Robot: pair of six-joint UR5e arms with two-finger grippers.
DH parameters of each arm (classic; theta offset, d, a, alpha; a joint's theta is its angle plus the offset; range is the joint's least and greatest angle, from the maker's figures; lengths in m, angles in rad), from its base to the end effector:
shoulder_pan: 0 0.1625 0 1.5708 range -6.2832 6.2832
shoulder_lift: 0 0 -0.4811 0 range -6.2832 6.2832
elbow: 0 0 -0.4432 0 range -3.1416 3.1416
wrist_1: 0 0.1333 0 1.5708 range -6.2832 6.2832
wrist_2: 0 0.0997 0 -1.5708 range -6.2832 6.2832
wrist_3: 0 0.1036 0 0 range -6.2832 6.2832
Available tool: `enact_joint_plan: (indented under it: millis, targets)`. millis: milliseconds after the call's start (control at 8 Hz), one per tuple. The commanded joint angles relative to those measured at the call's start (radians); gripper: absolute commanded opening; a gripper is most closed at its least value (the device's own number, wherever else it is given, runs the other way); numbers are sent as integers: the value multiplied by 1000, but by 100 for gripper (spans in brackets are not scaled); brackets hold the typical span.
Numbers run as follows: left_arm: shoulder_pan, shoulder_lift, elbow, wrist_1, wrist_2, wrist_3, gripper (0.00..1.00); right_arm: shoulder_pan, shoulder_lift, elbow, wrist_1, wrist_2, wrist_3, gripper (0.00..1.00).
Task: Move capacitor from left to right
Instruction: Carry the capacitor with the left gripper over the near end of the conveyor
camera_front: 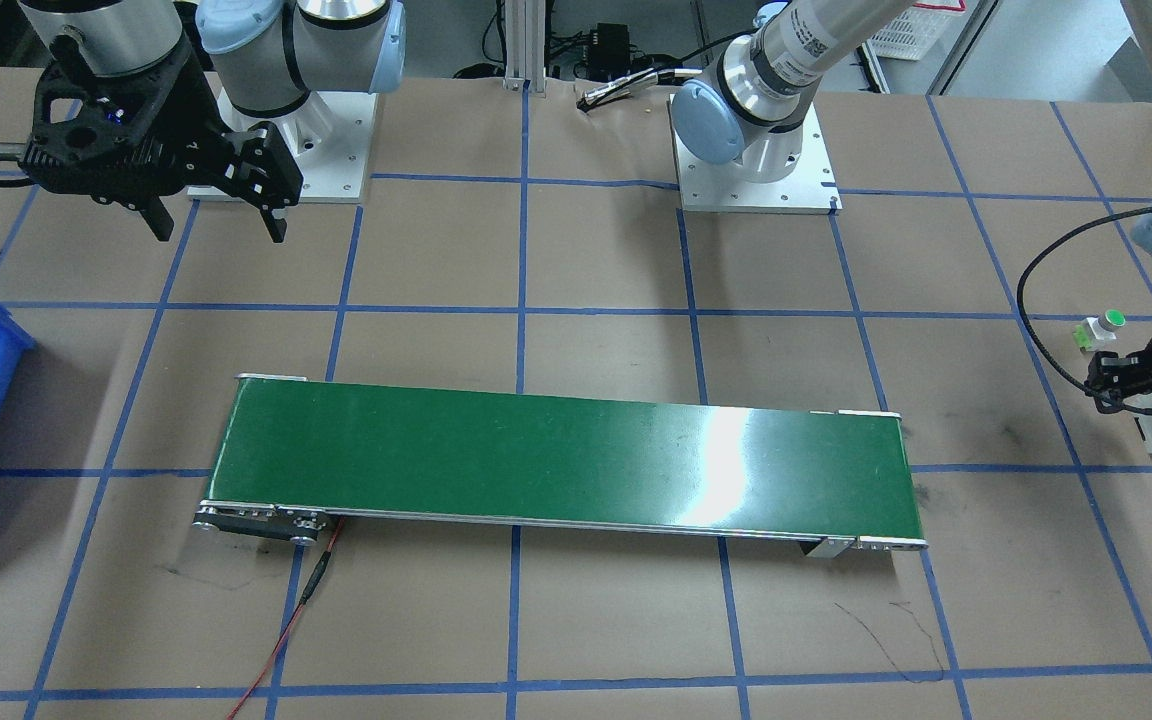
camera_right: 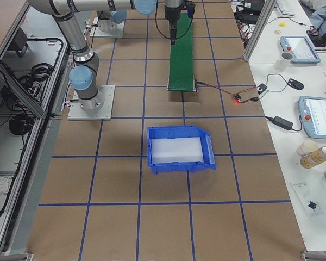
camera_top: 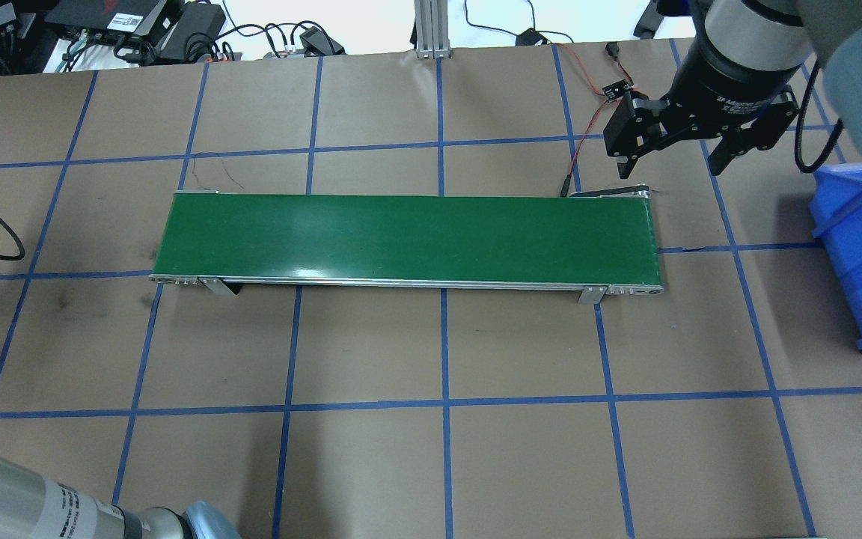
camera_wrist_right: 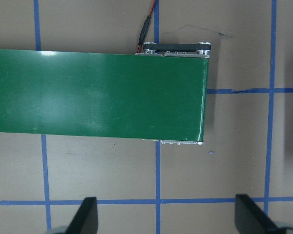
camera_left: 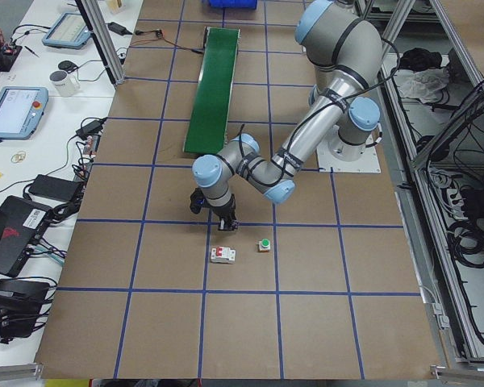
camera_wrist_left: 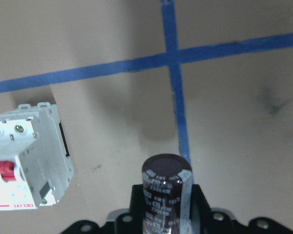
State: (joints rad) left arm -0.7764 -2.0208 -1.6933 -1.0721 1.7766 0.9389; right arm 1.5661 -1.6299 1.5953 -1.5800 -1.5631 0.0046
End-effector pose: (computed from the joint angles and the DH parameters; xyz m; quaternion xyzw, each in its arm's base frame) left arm 0.4021 -0.5521 0.2471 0.0755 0.9912 0.1020 0.0385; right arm 0.1317 -0.5193 0.5590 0.0046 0.9997 -0.0219 0.0038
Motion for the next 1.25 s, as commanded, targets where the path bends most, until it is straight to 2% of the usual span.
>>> enact_joint_plan:
  millis: [0,375,625,875,1125]
  targets:
    - [-102,153,1,-150,-55,-118,0,0,-1,0,0,0,0,100]
    - [-312,252,0,-265,-175,-455,0,0,1,0,0,0,0,100]
    - [-400,264,3,-270,-200,-618,0,0,-1,0,0,0,0,100]
    - [-463,268,1,-269,-204,-664,0,0,1,0,0,0,0,100]
    - [-475,255,3,-258,-282,-739,0,0,1,2,2,0,0,100]
